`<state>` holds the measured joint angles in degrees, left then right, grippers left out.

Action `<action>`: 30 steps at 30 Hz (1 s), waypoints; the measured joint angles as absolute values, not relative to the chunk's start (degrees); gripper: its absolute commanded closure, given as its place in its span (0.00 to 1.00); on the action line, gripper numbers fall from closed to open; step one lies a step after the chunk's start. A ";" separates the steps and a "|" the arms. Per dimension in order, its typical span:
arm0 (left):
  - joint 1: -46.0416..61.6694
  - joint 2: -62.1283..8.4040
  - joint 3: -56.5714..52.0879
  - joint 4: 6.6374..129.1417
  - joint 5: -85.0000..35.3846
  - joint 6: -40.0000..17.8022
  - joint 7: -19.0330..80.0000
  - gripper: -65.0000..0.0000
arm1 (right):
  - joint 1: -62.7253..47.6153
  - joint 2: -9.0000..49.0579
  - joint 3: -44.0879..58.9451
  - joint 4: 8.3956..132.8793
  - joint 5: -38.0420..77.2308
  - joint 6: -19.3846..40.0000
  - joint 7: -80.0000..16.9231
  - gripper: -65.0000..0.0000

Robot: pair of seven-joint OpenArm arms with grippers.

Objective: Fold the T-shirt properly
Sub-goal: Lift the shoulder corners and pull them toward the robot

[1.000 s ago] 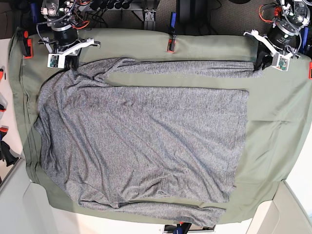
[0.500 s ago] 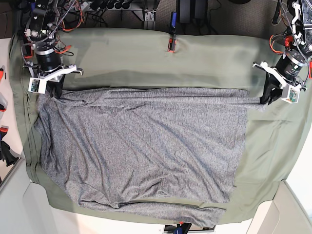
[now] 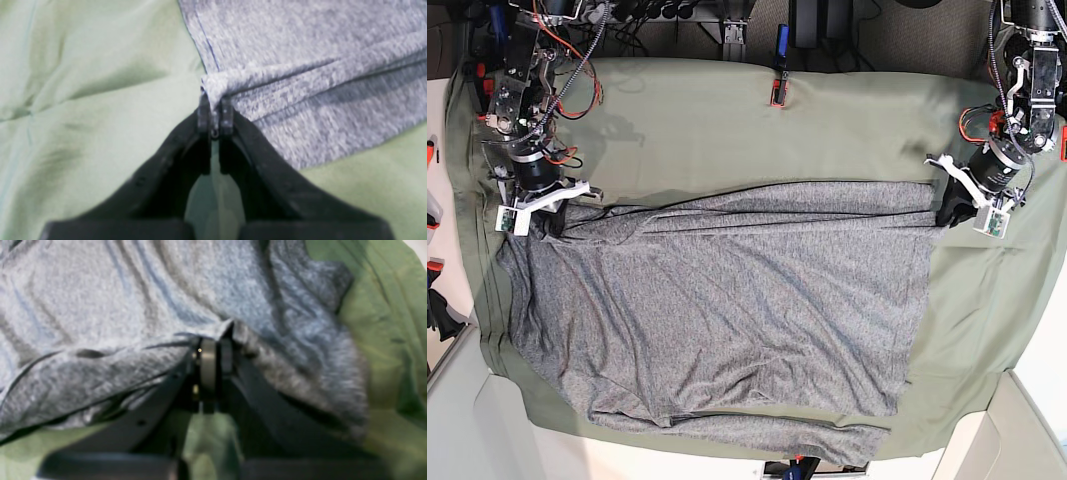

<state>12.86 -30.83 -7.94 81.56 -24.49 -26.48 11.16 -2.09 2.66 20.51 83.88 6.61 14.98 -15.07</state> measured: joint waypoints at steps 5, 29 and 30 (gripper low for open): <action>12.82 -31.16 -8.12 81.43 -27.46 -26.57 18.96 0.60 | -2.22 2.24 20.60 83.81 11.33 16.05 -15.29 0.57; 15.90 -31.16 -18.28 86.24 -49.25 -37.60 41.15 0.58 | -7.53 2.44 21.43 99.50 19.00 20.12 -31.03 0.47; 16.21 -30.87 -18.28 86.24 -49.15 -37.56 41.12 0.58 | -8.34 2.39 21.78 99.88 19.05 20.16 -31.03 0.47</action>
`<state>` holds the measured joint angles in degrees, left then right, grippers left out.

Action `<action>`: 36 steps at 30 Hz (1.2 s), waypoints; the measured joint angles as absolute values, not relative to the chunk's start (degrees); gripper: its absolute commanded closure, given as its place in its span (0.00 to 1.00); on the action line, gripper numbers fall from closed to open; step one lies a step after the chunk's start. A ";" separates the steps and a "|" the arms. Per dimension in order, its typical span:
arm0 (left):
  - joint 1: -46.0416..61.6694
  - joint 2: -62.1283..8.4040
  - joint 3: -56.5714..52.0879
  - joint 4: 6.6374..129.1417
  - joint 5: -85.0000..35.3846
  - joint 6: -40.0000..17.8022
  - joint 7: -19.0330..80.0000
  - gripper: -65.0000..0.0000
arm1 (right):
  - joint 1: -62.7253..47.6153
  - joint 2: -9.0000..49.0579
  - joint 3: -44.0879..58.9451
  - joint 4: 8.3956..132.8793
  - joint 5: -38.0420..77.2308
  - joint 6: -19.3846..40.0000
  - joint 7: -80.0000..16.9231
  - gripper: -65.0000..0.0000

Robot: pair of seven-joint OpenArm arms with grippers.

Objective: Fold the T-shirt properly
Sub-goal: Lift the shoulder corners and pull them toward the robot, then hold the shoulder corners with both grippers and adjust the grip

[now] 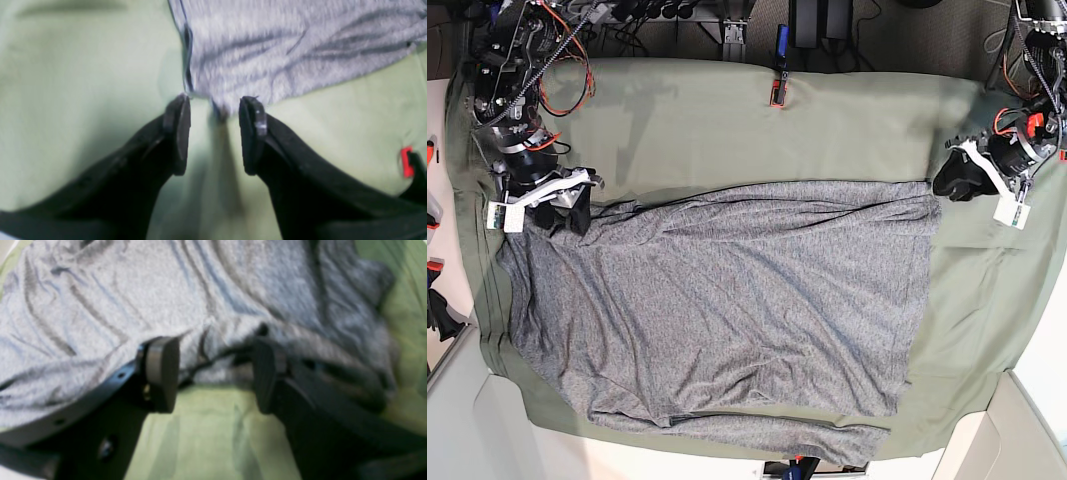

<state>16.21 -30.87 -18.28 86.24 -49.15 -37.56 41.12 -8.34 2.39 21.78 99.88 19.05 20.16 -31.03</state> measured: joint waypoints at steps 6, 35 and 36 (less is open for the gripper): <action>16.03 -27.99 -18.28 85.89 -46.89 -37.54 39.20 0.58 | -11.62 2.39 25.41 100.33 19.33 20.14 -30.89 0.47; 10.46 -25.41 -18.37 74.83 -46.59 -37.78 32.91 0.46 | -8.84 2.85 33.10 96.18 17.23 19.33 -25.32 1.00; 10.46 -25.41 -18.22 74.83 -46.57 -37.76 32.88 0.46 | -8.75 3.22 33.10 96.18 16.27 19.33 -25.32 1.00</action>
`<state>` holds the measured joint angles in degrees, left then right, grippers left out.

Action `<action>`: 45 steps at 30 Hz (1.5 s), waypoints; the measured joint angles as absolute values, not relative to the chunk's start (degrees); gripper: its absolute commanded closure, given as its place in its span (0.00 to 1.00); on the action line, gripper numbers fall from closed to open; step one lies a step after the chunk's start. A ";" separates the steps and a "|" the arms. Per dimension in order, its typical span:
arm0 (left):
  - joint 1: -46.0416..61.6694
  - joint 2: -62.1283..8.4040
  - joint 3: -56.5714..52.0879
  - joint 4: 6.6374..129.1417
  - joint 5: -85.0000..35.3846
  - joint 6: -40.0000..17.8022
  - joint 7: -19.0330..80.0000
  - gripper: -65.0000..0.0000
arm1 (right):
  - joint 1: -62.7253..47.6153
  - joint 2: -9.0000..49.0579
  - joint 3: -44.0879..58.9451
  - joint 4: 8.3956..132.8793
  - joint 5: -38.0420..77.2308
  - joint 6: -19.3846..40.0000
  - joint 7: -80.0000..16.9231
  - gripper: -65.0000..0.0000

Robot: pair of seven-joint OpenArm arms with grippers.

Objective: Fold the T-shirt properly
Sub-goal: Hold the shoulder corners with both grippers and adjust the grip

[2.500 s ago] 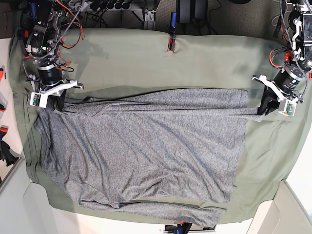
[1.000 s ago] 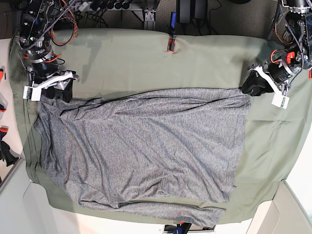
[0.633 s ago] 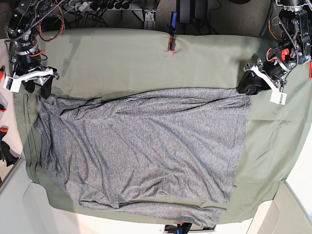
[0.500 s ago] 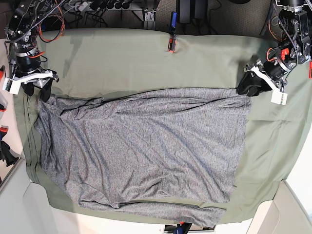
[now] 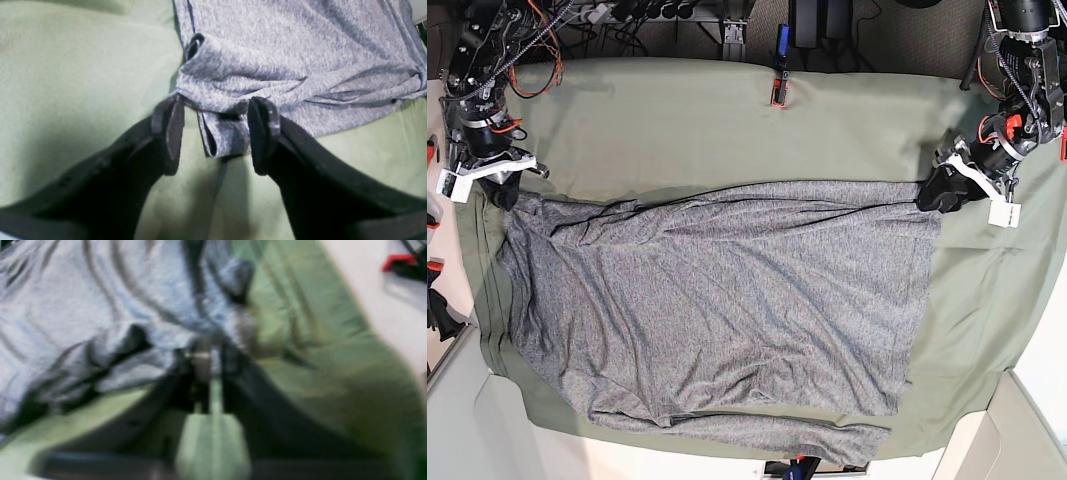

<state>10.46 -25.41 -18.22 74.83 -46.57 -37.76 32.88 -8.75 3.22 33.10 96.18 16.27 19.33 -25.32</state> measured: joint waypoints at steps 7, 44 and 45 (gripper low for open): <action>10.41 -25.58 -14.61 74.83 -46.15 -37.54 30.94 0.46 | -8.12 3.60 33.01 96.09 16.19 19.46 -25.32 1.00; 10.33 -25.10 -14.31 74.83 -43.83 -37.56 29.76 0.46 | -9.65 3.62 32.97 96.09 22.72 25.10 -22.35 1.00; 10.33 -25.10 -14.31 74.83 -43.83 -37.56 29.76 0.46 | -9.63 3.62 32.99 96.09 23.16 25.10 -22.33 1.00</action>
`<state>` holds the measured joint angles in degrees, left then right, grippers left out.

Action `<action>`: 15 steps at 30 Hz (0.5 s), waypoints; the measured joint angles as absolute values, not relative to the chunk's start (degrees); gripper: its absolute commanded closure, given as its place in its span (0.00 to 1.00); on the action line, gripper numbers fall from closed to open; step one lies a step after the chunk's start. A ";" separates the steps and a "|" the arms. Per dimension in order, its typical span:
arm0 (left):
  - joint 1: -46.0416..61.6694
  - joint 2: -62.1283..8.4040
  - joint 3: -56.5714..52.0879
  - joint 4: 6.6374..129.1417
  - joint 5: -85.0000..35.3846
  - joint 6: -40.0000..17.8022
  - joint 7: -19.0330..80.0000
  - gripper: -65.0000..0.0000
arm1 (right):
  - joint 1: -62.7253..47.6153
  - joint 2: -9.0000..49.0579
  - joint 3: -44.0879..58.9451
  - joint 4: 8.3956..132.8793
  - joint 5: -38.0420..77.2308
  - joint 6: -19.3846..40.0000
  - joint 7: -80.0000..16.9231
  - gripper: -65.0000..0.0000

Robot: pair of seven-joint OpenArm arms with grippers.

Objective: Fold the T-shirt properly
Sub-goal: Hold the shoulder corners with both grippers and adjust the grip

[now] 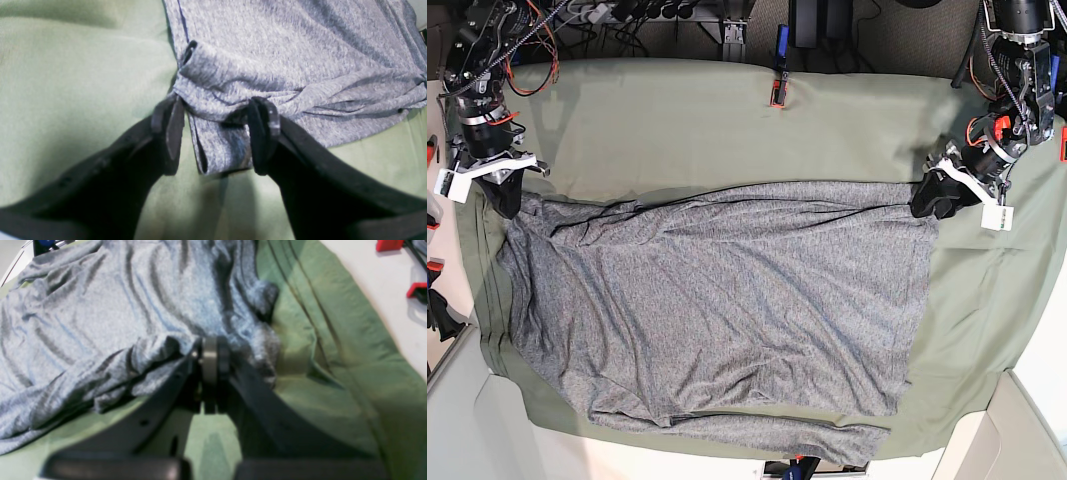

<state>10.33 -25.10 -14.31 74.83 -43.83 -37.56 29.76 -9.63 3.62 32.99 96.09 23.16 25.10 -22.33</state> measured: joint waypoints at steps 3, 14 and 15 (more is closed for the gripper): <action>10.31 -25.10 -14.31 74.83 -43.83 -37.56 29.78 0.46 | -9.61 3.62 32.97 96.09 26.83 25.10 -22.35 1.00; 10.33 -25.10 -14.31 74.83 -43.83 -37.58 29.80 0.46 | -9.50 3.62 33.10 96.09 31.27 26.15 -26.24 1.00; 10.33 -25.10 -14.31 74.83 -43.83 -37.56 29.80 0.46 | -9.54 3.62 33.10 96.09 31.24 26.15 -26.26 1.00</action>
